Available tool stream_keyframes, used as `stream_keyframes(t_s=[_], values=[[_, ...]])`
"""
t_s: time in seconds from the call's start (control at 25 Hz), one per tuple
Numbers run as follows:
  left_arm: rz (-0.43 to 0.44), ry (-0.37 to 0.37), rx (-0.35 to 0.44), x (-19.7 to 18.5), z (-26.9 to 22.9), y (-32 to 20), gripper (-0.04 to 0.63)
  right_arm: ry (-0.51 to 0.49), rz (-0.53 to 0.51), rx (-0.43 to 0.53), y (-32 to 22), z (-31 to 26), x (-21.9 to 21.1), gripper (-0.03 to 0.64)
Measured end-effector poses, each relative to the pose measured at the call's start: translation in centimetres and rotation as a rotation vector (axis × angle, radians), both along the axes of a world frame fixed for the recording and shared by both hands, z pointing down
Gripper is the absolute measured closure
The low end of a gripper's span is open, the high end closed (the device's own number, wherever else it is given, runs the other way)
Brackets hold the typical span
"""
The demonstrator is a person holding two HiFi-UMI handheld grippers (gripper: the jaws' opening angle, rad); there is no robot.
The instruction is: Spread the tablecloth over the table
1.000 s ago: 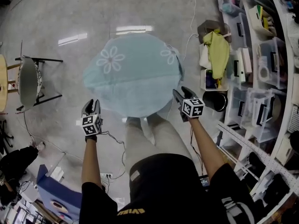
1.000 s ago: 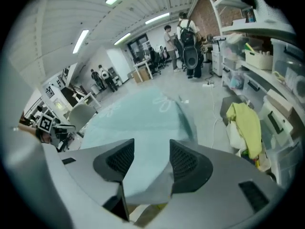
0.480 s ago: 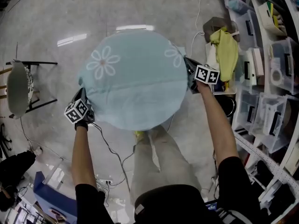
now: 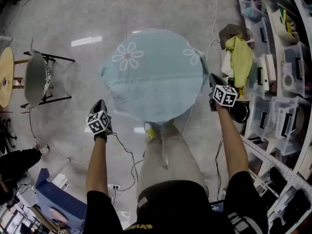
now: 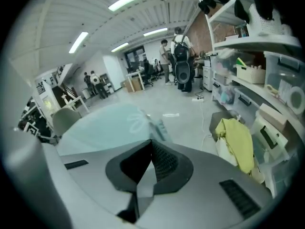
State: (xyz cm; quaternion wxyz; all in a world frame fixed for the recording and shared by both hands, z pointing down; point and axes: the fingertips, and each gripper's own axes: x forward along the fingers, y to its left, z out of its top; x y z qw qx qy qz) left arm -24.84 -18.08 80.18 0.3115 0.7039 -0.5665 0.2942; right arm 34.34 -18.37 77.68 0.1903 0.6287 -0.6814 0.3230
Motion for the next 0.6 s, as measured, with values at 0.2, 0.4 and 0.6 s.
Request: stream_keyframes(t_s=[0.2,0.4,0.6], values=[[0.156,0.028,0.289,3.9,-18.4,8.3,0.575,-0.015,-0.120,0.162,13.8,-16.8,-10.2,0.620],[0.294,0.061,0.441,9.5,-29.9,18.5,0.575,-0.047,-0.139,0.268,24.2,-27.8,-17.2,0.620],[0.288,0.067,0.519,12.8,-35.9,26.5,0.575,-0.056,-0.174,0.342,29.9,-33.7,-18.4,0.620]])
